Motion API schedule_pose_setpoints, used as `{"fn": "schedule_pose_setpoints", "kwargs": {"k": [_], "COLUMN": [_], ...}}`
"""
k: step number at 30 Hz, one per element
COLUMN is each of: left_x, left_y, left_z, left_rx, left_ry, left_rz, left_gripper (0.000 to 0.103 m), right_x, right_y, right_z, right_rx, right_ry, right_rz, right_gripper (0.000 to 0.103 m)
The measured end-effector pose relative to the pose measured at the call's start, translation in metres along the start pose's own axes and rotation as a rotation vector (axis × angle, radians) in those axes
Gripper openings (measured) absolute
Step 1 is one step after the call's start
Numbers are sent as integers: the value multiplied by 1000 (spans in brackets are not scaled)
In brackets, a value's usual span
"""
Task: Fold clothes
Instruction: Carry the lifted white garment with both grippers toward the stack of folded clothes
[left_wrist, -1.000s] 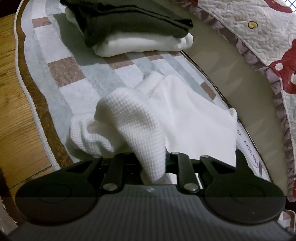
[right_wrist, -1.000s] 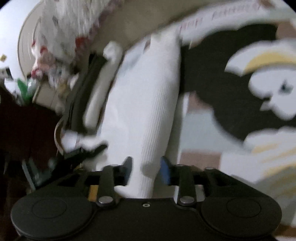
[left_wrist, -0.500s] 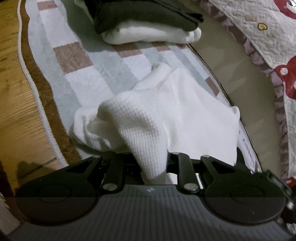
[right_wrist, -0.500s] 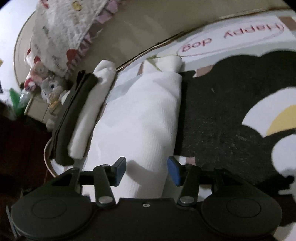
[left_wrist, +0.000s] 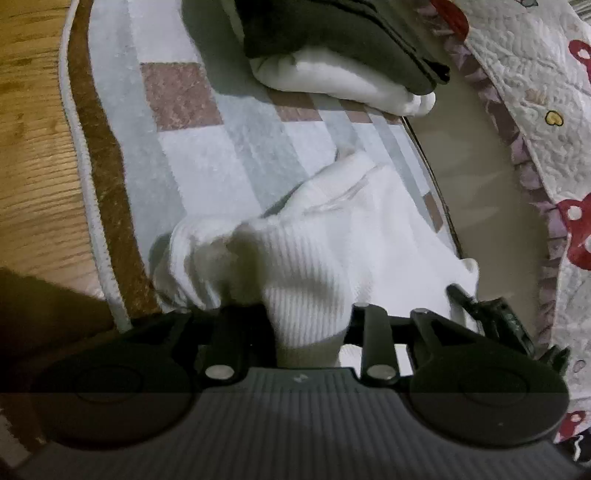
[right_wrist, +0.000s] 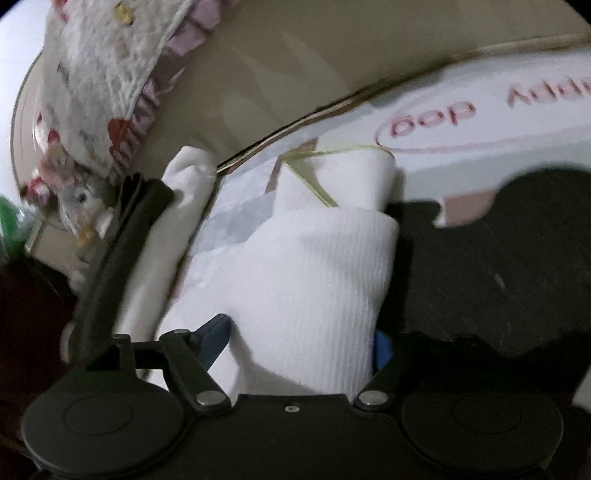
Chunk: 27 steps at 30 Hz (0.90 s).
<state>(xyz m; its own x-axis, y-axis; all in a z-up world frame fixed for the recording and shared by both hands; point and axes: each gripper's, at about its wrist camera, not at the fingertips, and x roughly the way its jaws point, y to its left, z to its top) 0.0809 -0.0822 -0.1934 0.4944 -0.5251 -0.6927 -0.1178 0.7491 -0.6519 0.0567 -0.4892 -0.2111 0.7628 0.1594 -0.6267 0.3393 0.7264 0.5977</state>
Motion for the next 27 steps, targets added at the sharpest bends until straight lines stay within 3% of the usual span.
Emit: {"fn": "schedule_pose_setpoints", "kwargs": {"k": [1,3,6,10,16,22,27], "left_x": [-2,-8,-17,-43,-75,-106,-128], "left_y": [-6,-18,-37,-58,-74,-92,-97], "left_z": [-2,-5,-10,-11,2,-5,-1], "left_rx": [41,135,276,384,435,490,467], "left_ry": [-19,-63,-128,-262,-317,-328,-299], "left_rz": [8,25,49,42,-86,-185,-293], "left_gripper": [25,20,17,16,16,16,16], "right_x": [-2,-14,-35,-68,-130,-198,-225], "right_y": [9,29,57,86,128,161,199], "right_z": [-4,-15,-30,-31,-21,-21,13], "right_rx": [-73,-175,-296,-377,-444,-492,-522], "right_ry": [-13,-81,-185,-237,-315,-256,-139], "right_rz": [-36,-83,-131,-126,-108,-145,-227], "right_gripper": [39,34,31,29,29,29,28]}}
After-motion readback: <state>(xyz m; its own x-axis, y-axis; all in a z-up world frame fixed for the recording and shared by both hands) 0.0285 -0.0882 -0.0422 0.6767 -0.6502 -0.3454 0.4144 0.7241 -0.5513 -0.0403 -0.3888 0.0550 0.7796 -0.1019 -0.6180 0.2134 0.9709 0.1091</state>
